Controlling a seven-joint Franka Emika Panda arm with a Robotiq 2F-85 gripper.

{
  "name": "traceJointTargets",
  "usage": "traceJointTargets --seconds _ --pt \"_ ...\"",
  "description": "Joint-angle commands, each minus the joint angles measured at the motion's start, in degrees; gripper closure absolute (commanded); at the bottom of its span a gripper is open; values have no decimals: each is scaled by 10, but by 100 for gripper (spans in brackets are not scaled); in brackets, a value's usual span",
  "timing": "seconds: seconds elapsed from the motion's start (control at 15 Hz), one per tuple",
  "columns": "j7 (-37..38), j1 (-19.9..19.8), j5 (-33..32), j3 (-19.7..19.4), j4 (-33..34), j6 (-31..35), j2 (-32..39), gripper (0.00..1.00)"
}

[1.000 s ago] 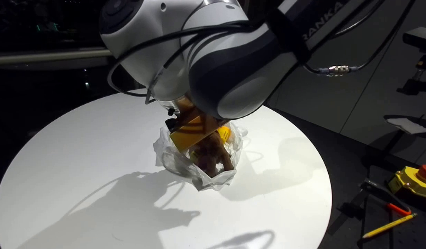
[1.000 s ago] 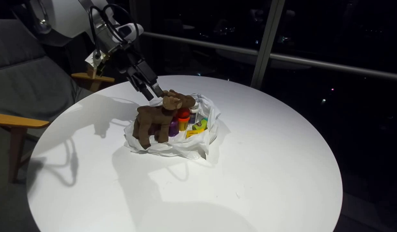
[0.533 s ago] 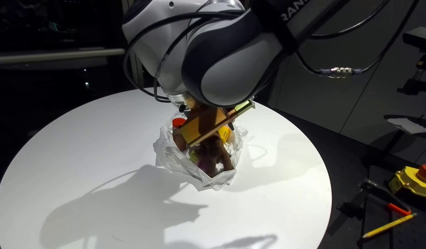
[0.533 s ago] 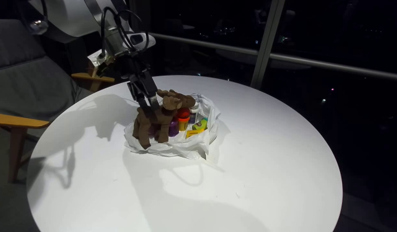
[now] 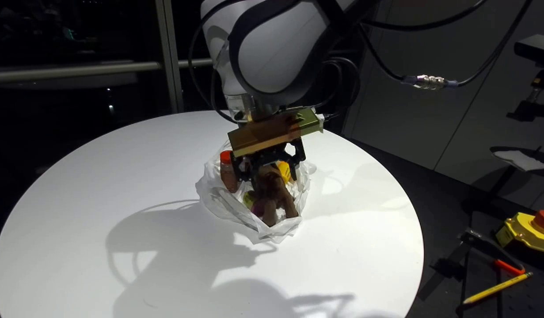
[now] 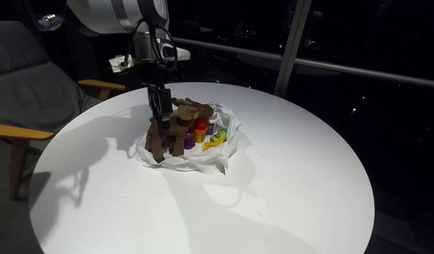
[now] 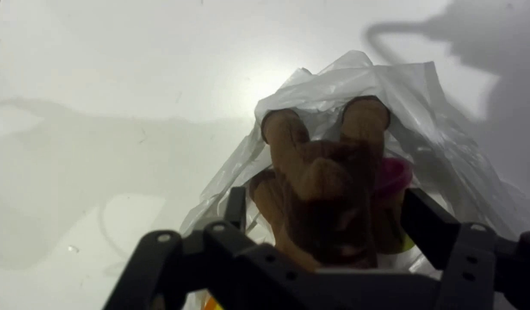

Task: Put all the objects in the white plastic bag

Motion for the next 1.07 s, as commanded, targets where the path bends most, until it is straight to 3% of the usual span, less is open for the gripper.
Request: traceJointTargets --seconds 0.0,0.2,0.47,0.67,1.0 --pt "-16 -16 68 -16 7 45 3 36" --pt "-21 -21 102 -26 7 67 0 63" --pt "-22 -22 137 -30 18 64 3 91" --pt "-2 -10 131 -43 33 58 6 94" --pt "44 23 89 -77 70 40 27 92"
